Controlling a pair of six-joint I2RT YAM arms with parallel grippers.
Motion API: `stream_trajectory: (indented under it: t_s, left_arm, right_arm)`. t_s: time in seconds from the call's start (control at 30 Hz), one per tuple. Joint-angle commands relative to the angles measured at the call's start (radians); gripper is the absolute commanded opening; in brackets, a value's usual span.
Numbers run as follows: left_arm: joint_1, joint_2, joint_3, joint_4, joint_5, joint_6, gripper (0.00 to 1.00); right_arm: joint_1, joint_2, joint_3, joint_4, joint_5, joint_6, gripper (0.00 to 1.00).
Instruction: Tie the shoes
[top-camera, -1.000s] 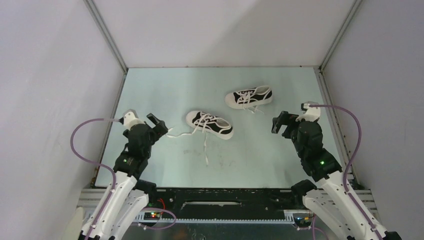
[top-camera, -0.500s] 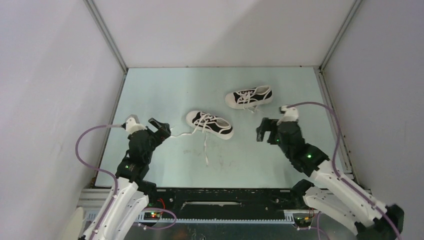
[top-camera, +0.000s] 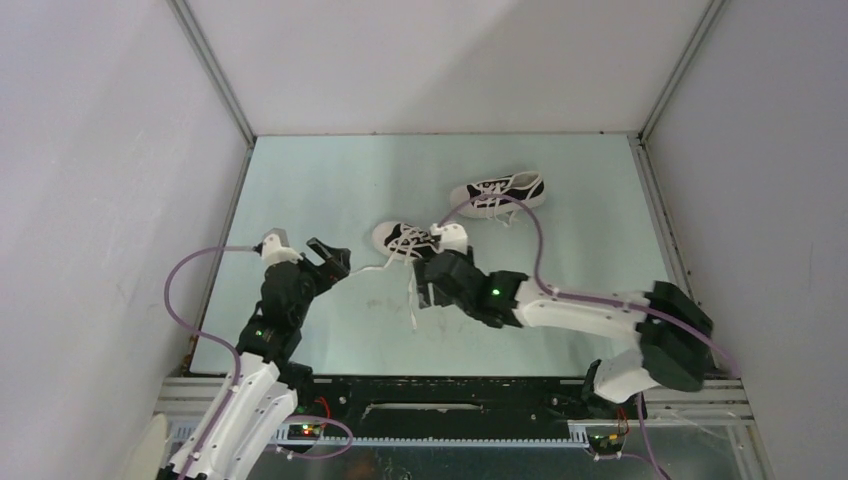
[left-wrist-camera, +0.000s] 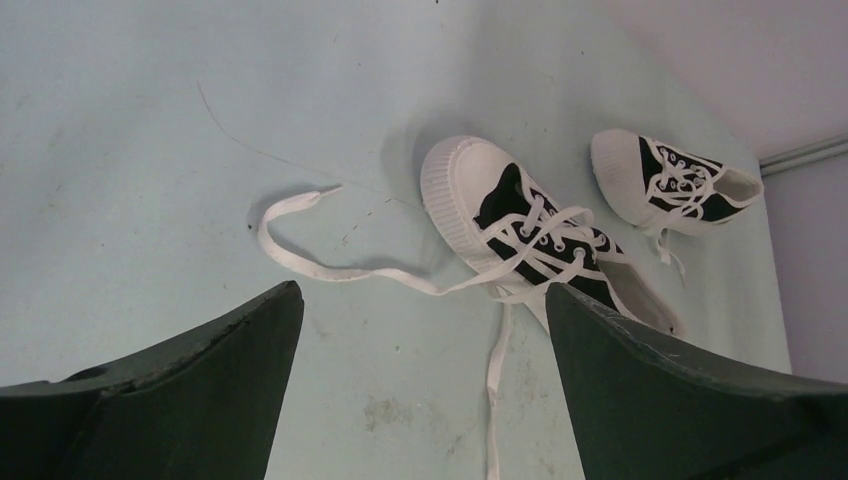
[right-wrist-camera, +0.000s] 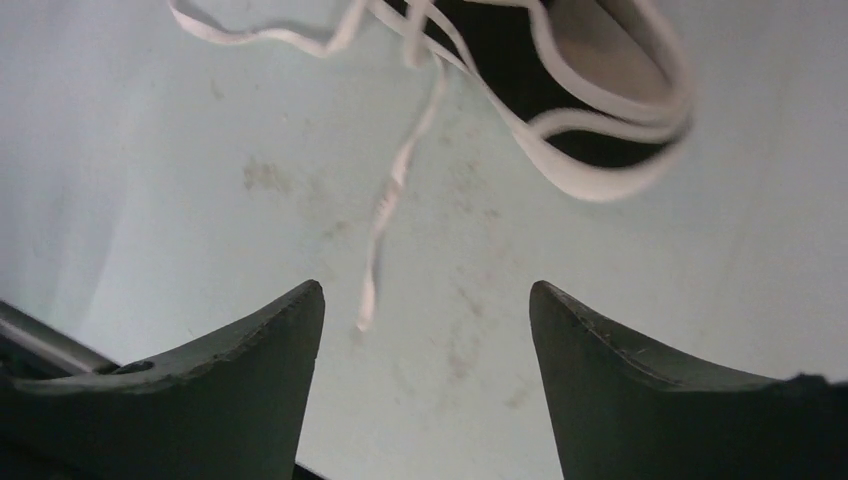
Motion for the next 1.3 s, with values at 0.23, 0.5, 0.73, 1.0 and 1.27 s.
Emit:
stream_trajectory:
  t_s: [0.23,0.5,0.73,1.0,1.27]
  left_arm:
    - [0.006,-0.063,-0.043,0.013,0.004,-0.005,0.98]
    - [0.006,-0.058,-0.051,0.037,0.027,-0.007,0.98]
    - [0.006,-0.044,-0.039,0.021,0.016,0.002,0.98]
    - [0.006,-0.03,-0.056,0.039,0.022,0.021,0.98]
    - [0.006,0.118,-0.047,0.149,0.143,0.041,0.96]
  right_arm:
    - [0.005,0.37,0.286,0.029,-0.048,0.033,0.65]
    - [0.001,0.516,0.363,-0.019,-0.079,0.056,0.52]
    - [0.007,0.575,0.364,-0.058,-0.063,0.051,0.43]
    - [0.024,0.486,0.304,-0.019,-0.011,-0.051,0.0]
    - [-0.013,0.152,0.196,0.035,-0.05,-0.157,0.0]
